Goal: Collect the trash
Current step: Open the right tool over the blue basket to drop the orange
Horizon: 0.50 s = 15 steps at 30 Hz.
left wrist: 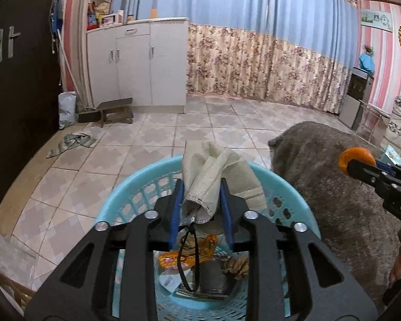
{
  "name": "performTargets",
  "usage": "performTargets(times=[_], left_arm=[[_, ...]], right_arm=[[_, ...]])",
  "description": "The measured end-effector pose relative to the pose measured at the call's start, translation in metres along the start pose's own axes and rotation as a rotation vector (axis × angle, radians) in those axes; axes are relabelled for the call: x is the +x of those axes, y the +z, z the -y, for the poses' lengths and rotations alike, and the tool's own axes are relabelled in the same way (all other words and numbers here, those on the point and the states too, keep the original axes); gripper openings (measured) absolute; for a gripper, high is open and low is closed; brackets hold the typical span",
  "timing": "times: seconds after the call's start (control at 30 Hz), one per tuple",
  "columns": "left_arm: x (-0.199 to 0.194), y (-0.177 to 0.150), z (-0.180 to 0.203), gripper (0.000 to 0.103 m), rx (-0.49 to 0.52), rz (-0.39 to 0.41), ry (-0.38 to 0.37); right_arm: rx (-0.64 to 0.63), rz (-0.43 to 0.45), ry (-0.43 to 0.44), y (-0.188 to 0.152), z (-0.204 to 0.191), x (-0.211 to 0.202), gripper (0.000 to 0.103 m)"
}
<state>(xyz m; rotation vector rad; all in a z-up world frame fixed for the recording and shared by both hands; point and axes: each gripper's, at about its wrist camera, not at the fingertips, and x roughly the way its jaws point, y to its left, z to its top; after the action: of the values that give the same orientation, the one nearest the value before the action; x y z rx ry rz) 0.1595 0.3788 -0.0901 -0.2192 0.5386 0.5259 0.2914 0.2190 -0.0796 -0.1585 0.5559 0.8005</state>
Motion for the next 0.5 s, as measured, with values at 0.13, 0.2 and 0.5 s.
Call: performTargets(times=[0.13, 0.2, 0.5], left_arm=[[-0.006, 0.001, -0.012, 0.06, -0.025, 0.0, 0.007], [-0.012, 0.001, -0.018, 0.068, -0.029, 0.013, 0.029], [-0.033, 0.003, -0.041, 0.092, -0.075, 0.049, 0.089]], right_arm=[[-0.004, -0.012, 0.009, -0.004, -0.009, 0.005, 0.028], [-0.008, -0.016, 0.016, -0.005, -0.015, 0.007, 0.028], [-0.02, -0.044, 0.049, -0.009, -0.042, 0.021, 0.029]])
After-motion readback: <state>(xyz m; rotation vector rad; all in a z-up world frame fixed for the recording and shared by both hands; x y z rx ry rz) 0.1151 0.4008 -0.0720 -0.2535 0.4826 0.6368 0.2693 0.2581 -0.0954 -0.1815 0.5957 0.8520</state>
